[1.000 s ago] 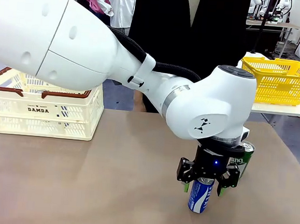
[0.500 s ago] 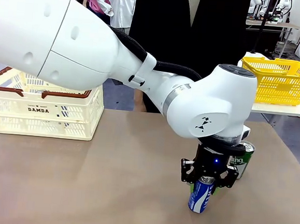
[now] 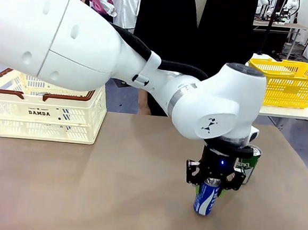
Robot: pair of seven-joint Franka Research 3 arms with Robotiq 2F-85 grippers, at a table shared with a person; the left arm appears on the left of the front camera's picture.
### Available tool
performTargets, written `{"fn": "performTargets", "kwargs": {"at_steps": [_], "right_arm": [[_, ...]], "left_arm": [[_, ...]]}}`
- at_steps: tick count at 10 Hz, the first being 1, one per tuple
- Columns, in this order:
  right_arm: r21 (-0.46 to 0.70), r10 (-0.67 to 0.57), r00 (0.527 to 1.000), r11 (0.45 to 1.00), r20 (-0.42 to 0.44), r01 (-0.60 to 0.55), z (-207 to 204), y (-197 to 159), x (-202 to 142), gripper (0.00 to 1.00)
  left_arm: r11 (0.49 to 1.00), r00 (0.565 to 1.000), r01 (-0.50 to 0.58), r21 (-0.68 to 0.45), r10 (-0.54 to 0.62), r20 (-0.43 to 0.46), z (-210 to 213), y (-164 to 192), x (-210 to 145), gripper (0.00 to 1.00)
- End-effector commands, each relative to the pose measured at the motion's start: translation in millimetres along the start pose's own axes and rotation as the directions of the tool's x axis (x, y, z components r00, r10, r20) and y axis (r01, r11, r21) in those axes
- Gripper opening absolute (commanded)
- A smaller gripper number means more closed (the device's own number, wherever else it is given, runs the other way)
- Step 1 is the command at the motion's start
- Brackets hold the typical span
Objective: Place the drinks into the Shopping basket.
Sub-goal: Pick up one drink and place it into the Shopping basket.
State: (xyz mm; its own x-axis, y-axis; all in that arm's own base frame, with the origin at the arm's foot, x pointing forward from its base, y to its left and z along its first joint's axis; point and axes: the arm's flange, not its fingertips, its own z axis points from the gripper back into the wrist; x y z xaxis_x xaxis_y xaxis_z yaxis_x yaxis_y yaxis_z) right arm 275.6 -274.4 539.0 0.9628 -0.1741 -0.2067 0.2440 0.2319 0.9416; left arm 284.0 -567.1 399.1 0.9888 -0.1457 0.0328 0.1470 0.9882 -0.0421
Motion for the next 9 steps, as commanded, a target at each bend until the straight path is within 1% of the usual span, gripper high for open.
{"fn": "performTargets", "kwargs": {"at_steps": [1, 2, 3, 4, 5, 6, 7, 8, 9], "right_arm": [[0.005, -0.008, 1.000, 1.000, -0.003, 0.008, 0, 4, -2, 1.00], [0.005, -0.008, 1.000, 1.000, -0.003, 0.008, 0, 4, -2, 1.00], [0.005, -0.008, 1.000, 1.000, -0.003, 0.008, 0, 4, -2, 1.00], [0.005, -0.008, 1.000, 1.000, -0.003, 0.008, 0, 4, -2, 1.00], [0.005, -0.008, 1.000, 1.000, -0.003, 0.008, 0, 4, -2, 1.00], [0.005, -0.008, 1.000, 1.000, -0.003, 0.008, 0, 4, -2, 1.00], [0.005, -0.008, 1.000, 1.000, -0.003, 0.008, 0, 4, -2, 1.00], [0.005, -0.008, 1.000, 1.000, -0.003, 0.008, 0, 4, -2, 1.00], [0.005, -0.008, 1.000, 1.000, -0.003, 0.008, 0, 4, -2, 1.00]], "left_arm": [[0.998, 0.992, 0.058, -0.003, -0.057, 0.109, 95, 55, 8, 0.00], [0.990, 0.978, 0.140, -0.001, -0.138, 0.154, 151, 87, 13, 0.00], [0.977, 0.962, 0.213, 0.013, -0.212, 0.170, 197, 118, 18, 0.00], [0.986, 0.956, 0.150, 0.069, -0.162, 0.244, 255, 171, 27, 0.00], [0.992, 0.953, 0.104, 0.072, -0.120, 0.278, 284, 209, 31, 0.00], [0.994, 0.960, -0.048, 0.100, 0.018, 0.281, 304, 264, 38, 0.00], [0.973, 0.945, -0.214, 0.089, 0.183, 0.272, 306, 320, 38, 0.00], [0.944, 0.912, -0.327, 0.046, 0.303, 0.278, 298, 366, 25, 0.00], [0.917, 0.883, -0.399, 0.019, 0.379, 0.276, 287, 403, 5, 0.00]]}}
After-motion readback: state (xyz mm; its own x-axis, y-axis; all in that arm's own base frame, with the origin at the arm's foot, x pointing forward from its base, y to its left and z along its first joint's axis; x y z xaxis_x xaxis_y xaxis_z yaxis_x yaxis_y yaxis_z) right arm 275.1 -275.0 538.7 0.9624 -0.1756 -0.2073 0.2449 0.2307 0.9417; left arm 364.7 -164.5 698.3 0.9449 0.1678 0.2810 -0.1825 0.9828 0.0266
